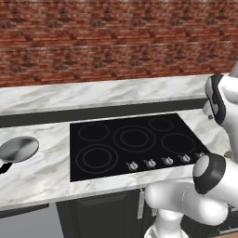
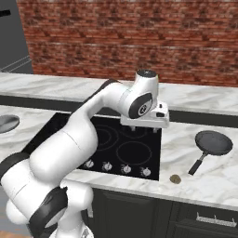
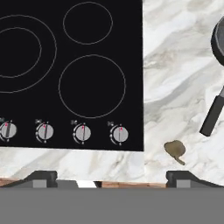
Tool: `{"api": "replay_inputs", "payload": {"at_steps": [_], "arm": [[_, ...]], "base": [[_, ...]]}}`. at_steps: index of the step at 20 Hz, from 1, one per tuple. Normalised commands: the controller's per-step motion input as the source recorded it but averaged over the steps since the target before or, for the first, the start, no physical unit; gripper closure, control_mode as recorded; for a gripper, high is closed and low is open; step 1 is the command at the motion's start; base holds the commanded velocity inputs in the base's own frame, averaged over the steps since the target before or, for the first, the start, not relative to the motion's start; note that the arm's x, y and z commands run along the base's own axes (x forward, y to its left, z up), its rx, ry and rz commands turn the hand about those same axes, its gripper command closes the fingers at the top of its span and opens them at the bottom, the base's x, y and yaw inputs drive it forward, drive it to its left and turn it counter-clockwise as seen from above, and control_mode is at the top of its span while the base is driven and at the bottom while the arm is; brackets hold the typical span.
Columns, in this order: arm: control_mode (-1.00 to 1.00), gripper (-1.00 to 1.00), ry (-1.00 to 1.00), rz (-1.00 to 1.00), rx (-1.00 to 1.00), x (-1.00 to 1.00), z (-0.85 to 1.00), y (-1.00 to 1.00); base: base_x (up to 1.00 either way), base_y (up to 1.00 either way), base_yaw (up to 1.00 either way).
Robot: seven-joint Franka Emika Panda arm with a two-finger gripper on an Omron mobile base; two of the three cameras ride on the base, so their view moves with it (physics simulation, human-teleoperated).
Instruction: Place both pans onto different burners. Then place the garlic and the shrimp on different pans.
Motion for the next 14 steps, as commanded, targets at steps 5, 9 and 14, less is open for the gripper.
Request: {"api": "replay_inputs", "payload": {"at_steps": [5,9,14], "arm": [[-1.0,-1.0,0.1,-0.01,0.0,-0.01,-0.29,-0.83],[-1.0,-1.0,0.09,0.0,0.0,-0.02,-0.34,-0.77],[-1.0,-1.0,0.07,0.0,0.0,0.0,-0.35,-0.69]], "base": [[0.0,0.0,0.0],[0.0,0.0,0.0],[0.0,0.0,0.0]]}}
